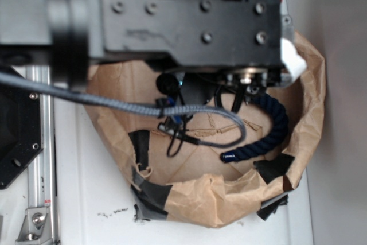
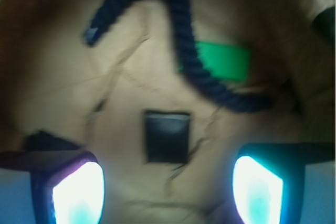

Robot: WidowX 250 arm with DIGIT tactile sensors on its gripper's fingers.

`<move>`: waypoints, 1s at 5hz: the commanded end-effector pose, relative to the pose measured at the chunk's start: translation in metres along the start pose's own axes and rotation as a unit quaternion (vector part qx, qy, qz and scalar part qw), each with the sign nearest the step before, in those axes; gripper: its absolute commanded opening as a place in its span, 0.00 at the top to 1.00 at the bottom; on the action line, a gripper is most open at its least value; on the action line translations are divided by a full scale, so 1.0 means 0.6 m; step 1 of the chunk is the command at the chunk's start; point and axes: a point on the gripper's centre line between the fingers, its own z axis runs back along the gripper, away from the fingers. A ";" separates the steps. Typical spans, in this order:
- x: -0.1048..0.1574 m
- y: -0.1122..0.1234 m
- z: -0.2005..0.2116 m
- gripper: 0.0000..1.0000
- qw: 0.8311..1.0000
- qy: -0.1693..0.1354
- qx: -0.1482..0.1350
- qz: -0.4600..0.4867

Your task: Grab the black box.

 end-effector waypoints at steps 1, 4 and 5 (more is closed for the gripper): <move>0.001 0.006 0.012 0.00 1.000 -0.015 0.013 0.005; -0.053 -0.029 -0.127 0.00 0.999 -0.017 0.006 0.047; -0.064 -0.012 -0.136 0.00 0.998 -0.019 0.003 0.056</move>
